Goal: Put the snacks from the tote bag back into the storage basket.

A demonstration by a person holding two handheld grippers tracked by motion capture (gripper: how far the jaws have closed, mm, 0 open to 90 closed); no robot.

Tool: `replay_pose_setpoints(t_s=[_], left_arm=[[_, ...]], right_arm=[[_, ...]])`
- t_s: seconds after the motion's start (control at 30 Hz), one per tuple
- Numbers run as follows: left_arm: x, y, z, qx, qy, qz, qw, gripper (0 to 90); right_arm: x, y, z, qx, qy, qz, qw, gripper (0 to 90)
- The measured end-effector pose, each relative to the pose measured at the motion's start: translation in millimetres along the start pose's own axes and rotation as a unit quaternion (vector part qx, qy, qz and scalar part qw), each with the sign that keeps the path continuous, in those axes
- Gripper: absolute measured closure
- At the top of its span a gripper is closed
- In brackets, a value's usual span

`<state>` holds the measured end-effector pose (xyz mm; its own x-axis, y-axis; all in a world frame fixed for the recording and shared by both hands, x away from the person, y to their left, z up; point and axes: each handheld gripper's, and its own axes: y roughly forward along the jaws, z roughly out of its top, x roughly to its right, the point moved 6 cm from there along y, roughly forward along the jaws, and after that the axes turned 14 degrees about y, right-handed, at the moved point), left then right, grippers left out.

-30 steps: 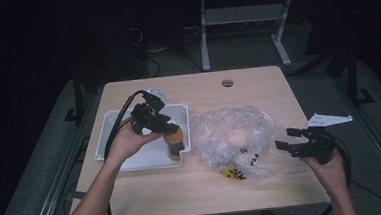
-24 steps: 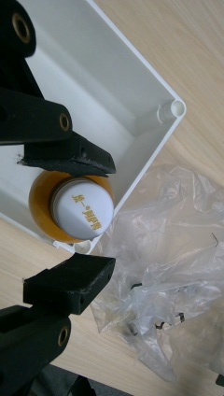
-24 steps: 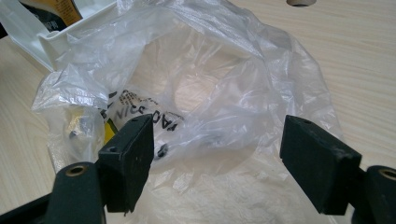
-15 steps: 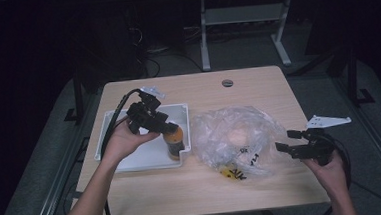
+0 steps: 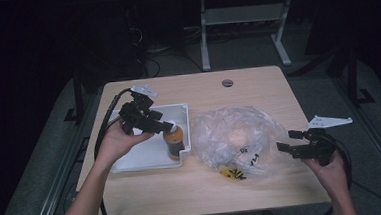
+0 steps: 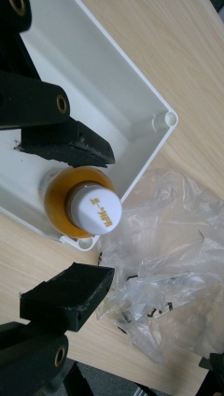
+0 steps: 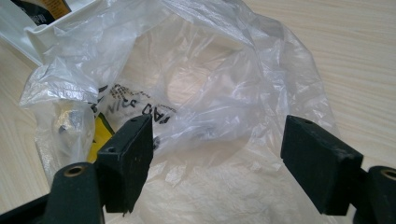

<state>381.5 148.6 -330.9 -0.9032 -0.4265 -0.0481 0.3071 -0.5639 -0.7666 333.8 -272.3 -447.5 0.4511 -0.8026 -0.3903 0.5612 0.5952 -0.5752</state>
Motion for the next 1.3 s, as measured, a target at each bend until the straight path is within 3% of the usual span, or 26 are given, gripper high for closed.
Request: replay_pose_setpoints(t_s=[0.57,0.87,1.3], left_arm=[[-5.9,-11.1,-19.9,0.003,-0.006,0.006,1.0,37.5],[-10.1,-14.4,-35.1,0.007,-0.019,0.019,0.9996,36.7],[-8.4,-13.9,-55.1,0.013,-0.026,0.029,0.9992,36.3]], right_arm=[[0.4,-1.7,-2.3,0.001,0.002,-0.005,1.0,24.9],[-1.2,-2.6,-1.5,0.005,-0.003,-0.004,1.0,24.8],[-3.8,-2.7,-1.2,0.007,-0.003,-0.006,1.0,24.4]])
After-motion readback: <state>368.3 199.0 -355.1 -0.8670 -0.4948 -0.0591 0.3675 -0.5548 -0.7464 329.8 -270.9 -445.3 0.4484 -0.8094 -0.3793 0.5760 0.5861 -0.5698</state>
